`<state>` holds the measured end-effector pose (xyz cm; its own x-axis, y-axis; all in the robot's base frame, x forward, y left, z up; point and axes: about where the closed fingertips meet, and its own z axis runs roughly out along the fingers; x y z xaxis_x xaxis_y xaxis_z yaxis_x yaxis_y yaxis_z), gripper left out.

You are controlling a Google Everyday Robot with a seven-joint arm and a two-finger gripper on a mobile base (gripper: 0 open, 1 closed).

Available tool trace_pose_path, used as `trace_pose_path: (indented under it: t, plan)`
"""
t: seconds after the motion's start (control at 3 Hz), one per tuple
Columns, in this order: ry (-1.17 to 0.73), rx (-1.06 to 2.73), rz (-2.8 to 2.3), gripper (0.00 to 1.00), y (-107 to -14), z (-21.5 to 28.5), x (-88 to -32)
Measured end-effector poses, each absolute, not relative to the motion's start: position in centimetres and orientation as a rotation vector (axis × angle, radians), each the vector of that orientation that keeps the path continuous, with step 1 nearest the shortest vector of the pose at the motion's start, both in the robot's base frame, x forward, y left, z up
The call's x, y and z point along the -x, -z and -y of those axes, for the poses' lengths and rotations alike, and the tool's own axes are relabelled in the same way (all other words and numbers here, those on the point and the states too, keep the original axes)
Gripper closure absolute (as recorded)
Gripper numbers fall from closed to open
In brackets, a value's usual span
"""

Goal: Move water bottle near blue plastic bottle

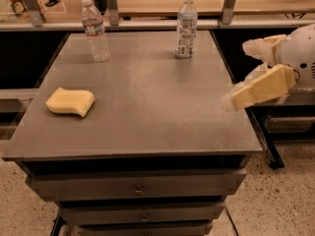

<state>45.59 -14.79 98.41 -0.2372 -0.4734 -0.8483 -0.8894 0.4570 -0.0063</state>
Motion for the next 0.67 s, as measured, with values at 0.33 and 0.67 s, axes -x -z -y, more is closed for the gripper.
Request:
trace_pose_path:
  t: [0.33,0.67]
  plan:
    - [-0.64,1.16,-1.768,0.0,-99.45,13.41,-46.87]
    - [-0.639,1.16,-1.768,0.0,-99.46,13.41,-46.87]
